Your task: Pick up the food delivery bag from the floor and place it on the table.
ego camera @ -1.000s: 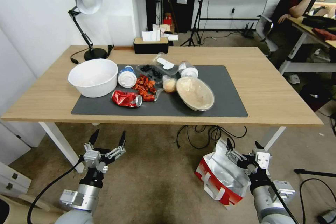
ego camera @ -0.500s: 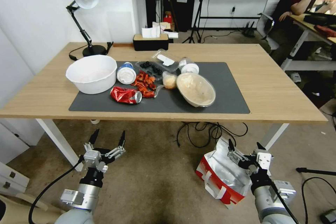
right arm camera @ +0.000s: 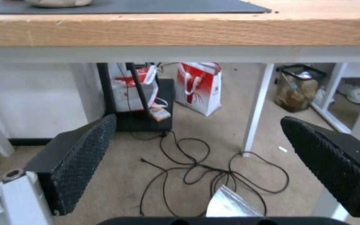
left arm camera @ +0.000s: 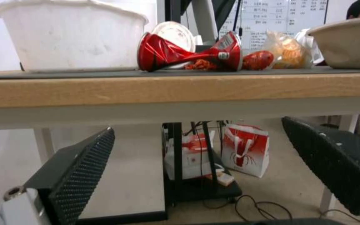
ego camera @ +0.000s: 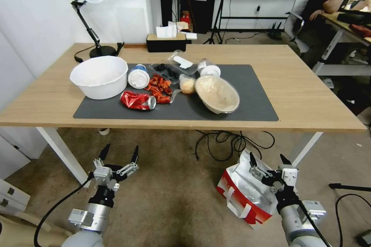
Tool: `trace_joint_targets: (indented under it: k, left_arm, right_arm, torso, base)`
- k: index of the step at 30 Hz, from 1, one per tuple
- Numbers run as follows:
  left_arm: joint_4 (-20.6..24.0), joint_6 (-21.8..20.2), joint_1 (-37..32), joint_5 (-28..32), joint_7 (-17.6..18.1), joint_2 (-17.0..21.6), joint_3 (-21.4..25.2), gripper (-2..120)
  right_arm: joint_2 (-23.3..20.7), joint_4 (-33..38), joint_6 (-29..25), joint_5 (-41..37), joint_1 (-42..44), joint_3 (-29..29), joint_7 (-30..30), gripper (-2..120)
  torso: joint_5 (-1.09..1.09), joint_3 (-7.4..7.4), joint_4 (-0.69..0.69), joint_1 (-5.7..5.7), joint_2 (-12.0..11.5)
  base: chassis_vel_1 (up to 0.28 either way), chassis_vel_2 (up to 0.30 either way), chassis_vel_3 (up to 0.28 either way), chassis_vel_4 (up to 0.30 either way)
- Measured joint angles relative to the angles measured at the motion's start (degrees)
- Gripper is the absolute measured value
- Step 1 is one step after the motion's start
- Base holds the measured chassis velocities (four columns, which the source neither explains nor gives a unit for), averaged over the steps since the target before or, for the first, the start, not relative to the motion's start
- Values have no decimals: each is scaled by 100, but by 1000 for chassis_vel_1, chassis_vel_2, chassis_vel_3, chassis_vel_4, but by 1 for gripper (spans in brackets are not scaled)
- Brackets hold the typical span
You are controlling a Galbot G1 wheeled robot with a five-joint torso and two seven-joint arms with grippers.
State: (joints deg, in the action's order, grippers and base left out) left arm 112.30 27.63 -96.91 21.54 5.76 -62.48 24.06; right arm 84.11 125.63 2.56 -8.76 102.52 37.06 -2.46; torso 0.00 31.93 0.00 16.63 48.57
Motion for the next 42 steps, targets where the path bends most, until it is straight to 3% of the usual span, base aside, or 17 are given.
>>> trace_joint_targets:
  k: [42]
  left_arm:
    - [-149, 240, 57, 34, -78, -39, -111, 100]
  right_arm:
    - [-1, -129, -54, 58, -3, 47, -88, 100]
  torso:
    - [0, -621, 0, -442, -1063]
  base:
    - [0, 0, 0, 0]
